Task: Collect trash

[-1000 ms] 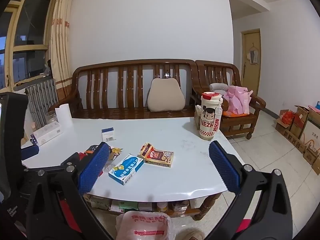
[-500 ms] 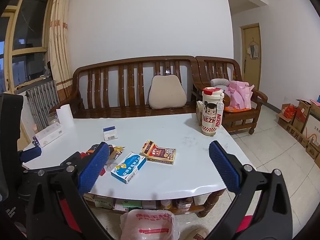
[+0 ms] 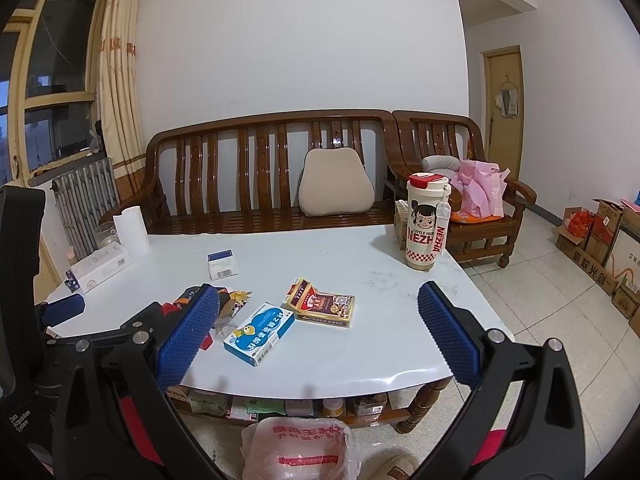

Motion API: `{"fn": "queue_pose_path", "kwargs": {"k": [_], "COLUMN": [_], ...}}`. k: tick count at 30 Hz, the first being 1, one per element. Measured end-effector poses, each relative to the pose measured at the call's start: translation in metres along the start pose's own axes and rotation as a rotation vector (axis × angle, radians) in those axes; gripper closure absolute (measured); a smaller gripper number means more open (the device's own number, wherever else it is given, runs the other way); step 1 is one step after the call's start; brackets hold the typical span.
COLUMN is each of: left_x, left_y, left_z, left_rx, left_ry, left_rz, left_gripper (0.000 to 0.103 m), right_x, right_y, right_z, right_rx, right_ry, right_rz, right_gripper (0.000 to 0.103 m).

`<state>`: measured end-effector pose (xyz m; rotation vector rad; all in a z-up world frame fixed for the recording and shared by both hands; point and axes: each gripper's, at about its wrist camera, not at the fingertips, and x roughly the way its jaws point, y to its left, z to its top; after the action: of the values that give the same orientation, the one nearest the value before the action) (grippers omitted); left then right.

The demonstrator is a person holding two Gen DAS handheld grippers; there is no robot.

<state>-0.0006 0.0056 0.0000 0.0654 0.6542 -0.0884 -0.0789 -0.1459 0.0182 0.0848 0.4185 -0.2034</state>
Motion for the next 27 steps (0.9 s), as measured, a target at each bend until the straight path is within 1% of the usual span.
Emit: {"fn": "queue_pose_path", "kwargs": {"k": [7, 27], "left_x": [0.0039, 0.0050], "left_y": [0.0015, 0.0033], "left_z": [-0.0003, -0.0016], "left_rx": [-0.010, -0.015], "left_ry": [0.016, 0.019], "left_rz": [-0.004, 0.005], "left_gripper": [0.007, 0.007], "right_x": [0.0027, 0.0063], "right_y": [0.0025, 0.0048], "right_z": [0.0000, -0.0011], "right_rx": [-0.002, 0.000], "right_ry": [0.004, 0.012], "right_rz": [0.002, 0.010], "right_gripper": [0.005, 0.005]}}
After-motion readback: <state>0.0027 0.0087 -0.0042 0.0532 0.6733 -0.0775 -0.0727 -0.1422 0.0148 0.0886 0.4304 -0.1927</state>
